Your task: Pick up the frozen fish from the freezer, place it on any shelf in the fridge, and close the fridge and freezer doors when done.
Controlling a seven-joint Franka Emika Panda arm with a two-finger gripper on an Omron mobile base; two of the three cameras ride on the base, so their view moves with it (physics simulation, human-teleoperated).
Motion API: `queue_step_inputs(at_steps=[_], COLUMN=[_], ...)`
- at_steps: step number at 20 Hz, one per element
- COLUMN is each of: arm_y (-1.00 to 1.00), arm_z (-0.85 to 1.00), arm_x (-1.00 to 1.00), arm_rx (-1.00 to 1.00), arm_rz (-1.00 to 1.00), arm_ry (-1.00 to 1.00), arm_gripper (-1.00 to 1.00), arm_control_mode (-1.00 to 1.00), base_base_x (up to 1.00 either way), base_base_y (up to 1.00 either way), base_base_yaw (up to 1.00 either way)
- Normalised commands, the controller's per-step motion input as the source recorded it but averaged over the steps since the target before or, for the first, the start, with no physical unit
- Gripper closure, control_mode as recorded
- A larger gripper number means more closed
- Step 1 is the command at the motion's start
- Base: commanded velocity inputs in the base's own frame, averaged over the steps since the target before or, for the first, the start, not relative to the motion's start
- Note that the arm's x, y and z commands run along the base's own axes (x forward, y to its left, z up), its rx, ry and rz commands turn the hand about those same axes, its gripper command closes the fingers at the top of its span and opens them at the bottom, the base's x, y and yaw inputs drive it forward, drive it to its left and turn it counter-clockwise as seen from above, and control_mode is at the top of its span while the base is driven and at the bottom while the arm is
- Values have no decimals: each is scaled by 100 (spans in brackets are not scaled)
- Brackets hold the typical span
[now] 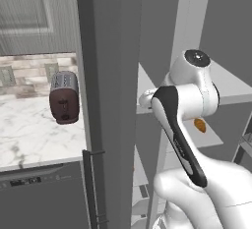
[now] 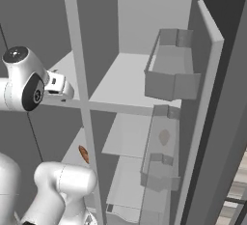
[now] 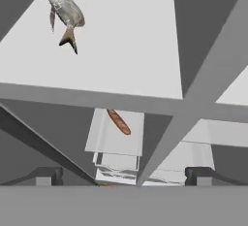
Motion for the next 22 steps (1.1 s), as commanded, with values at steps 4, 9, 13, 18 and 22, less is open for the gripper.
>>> queue_step_inputs(at_steps=[4, 9, 13, 18, 22], arm_y=[20, 23, 22, 22, 30], arm_z=[32, 14, 0, -5, -28], arm_x=[52, 67, 57, 51, 36], arm_rx=[0, 0, 0, 1, 0], arm_rz=[3, 1, 0, 2, 5], arm_ry=[-7, 0, 0, 0, 1], arm_gripper=[-100, -100, -100, -100, -100], arm_control_mode=[-100, -100, -100, -100, -100], base_base_x=[0, 0, 0, 0, 0], base_base_y=[0, 0, 0, 0, 0], base_base_yaw=[0, 0, 0, 0, 0])
